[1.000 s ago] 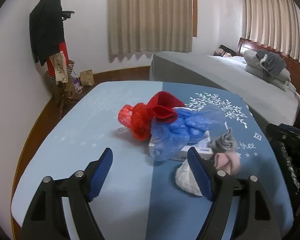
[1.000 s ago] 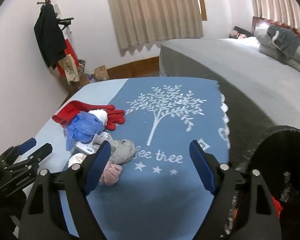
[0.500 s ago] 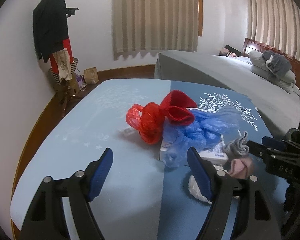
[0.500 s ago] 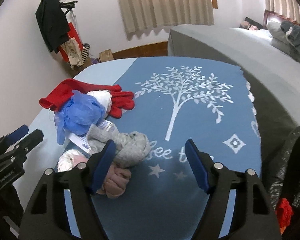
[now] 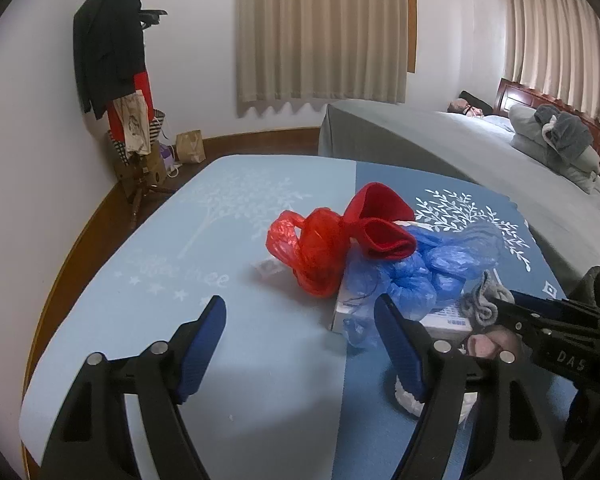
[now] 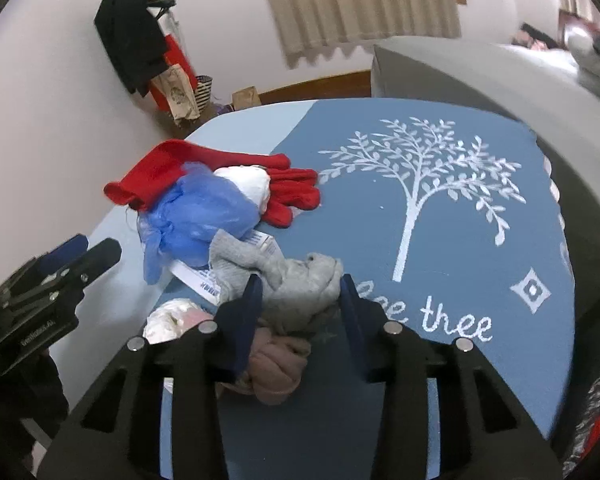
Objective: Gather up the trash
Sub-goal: 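Move both grippers back over the table toward the socks and tissue, then grasp the grey sock with the right gripper while the left gripper grasps the white tissue ball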
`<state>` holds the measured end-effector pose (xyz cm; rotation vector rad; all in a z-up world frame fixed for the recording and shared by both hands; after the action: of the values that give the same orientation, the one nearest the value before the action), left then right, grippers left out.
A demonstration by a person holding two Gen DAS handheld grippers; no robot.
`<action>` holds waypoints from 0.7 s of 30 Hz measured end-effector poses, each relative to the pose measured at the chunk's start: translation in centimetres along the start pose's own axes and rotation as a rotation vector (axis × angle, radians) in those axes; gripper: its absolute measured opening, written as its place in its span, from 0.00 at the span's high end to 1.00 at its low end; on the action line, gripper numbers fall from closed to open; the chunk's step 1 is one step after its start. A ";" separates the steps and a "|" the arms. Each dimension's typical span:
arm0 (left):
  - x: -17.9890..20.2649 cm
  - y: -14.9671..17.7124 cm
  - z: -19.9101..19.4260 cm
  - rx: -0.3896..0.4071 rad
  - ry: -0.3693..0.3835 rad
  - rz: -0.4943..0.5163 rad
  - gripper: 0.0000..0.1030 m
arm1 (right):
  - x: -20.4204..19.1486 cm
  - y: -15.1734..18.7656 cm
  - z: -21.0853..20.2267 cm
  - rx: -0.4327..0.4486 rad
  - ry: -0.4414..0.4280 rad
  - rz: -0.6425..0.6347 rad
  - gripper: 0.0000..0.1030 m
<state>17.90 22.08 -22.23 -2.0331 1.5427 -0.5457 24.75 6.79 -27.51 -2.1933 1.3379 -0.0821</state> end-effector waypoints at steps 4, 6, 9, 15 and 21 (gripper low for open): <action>0.3 0.1 -0.2 0.001 0.007 0.003 0.27 | 0.6 0.0 -0.7 0.003 -0.026 0.034 0.73; 0.7 0.2 -0.4 0.002 0.016 0.008 0.27 | 1.1 0.0 -1.3 0.018 -0.023 0.047 0.74; 1.5 0.3 -0.7 0.002 0.032 0.019 0.27 | 1.8 0.0 -2.9 0.046 -0.022 0.067 0.74; 3.6 1.2 -0.8 -0.011 0.074 0.043 0.30 | 3.1 0.7 -4.6 0.067 0.018 0.073 0.74; 5.8 2.4 -0.5 -0.037 0.104 0.064 0.33 | 4.0 2.5 -5.6 0.063 0.047 0.082 0.74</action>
<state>17.35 15.94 -23.29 -2.0035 1.6837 -0.6111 22.91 0.16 -24.99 -2.0939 1.4307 -0.1437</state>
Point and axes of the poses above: each gripper's, at about its wrist camera, not at the fingertips, and z roughly the way its jaws point, x to its right, y to its underside, the point moved 10 cm from there along z, roughly the way its jaws point, and after that the axes turned 13 degrees about -x, right-handed, at the moved point
